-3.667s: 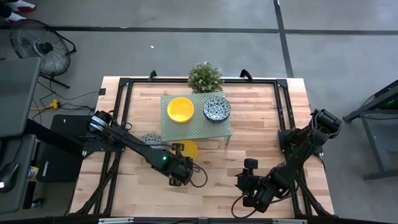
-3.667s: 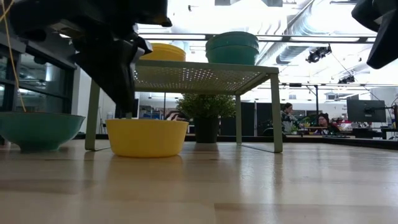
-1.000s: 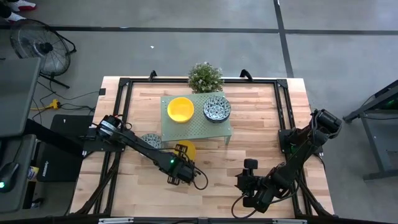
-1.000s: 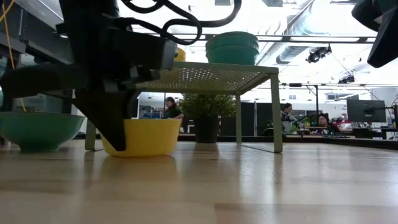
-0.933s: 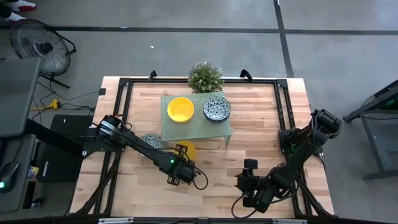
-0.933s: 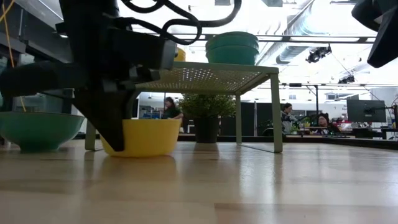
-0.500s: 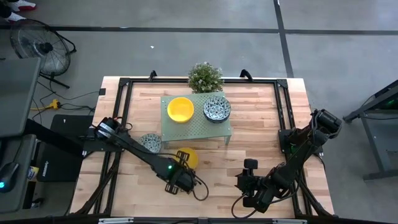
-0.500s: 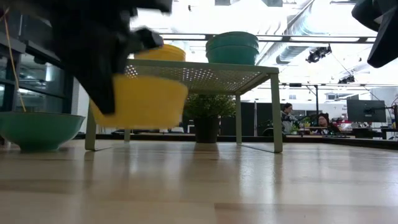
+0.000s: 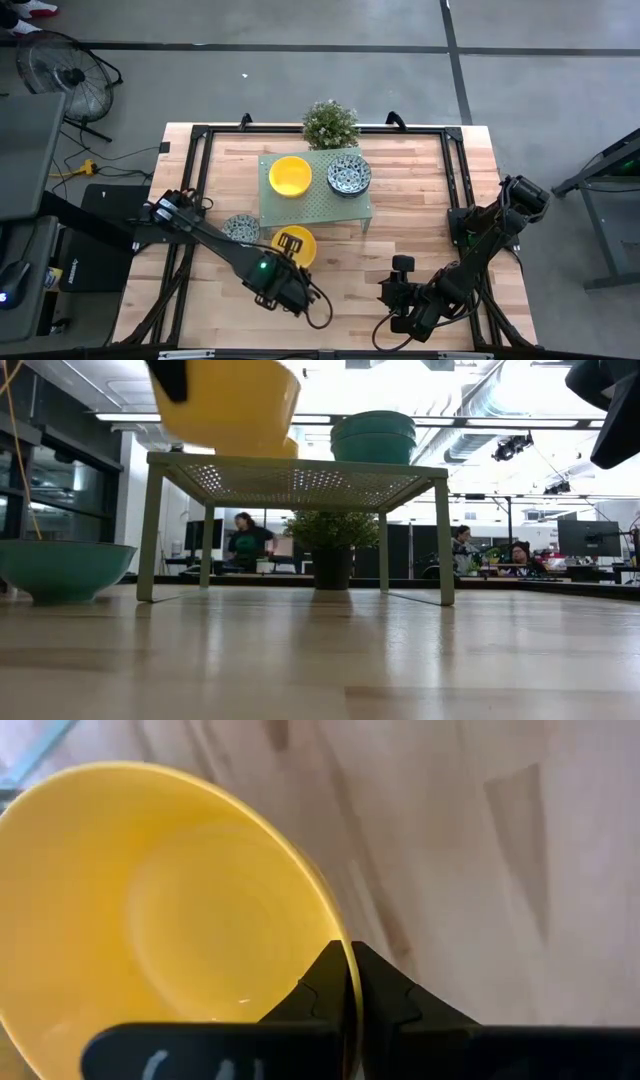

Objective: Pick & Place Mini bowls
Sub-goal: Stack the yellow bowl on top of the yellow bowl on the shelf

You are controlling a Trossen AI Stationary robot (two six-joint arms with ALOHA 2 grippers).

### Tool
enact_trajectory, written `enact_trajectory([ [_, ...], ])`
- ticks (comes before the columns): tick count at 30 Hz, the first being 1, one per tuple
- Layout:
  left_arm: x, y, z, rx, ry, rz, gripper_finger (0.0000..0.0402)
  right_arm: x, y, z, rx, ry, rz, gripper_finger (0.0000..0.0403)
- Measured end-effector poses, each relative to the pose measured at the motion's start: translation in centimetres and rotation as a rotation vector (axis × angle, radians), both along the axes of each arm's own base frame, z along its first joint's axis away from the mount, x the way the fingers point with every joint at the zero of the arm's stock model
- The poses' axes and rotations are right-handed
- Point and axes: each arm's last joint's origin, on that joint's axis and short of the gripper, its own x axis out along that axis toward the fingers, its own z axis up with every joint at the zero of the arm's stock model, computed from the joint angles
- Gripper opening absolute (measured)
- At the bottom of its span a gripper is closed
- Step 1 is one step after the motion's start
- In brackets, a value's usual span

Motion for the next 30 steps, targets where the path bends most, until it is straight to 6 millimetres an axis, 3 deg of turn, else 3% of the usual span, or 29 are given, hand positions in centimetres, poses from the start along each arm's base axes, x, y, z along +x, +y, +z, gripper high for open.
enact_trajectory([
  [10, -0.6, 1.7, 5.5, 0.068, -0.089, -0.019, 0.0001, 0.0, 0.0, 0.0, -0.005, 0.001, 0.006, 0.0165],
  [14, -0.7, 3.9, 7.4, 0.076, -0.130, -0.015, 0.0001, 0.0, 0.0, 0.0, -0.004, 0.001, 0.005, 0.0165],
  [30, 0.5, 14.9, 9.5, 0.015, -0.087, 0.077, 0.0001, 0.0, 0.0, 0.0, -0.006, 0.001, 0.006, 0.0165],
])
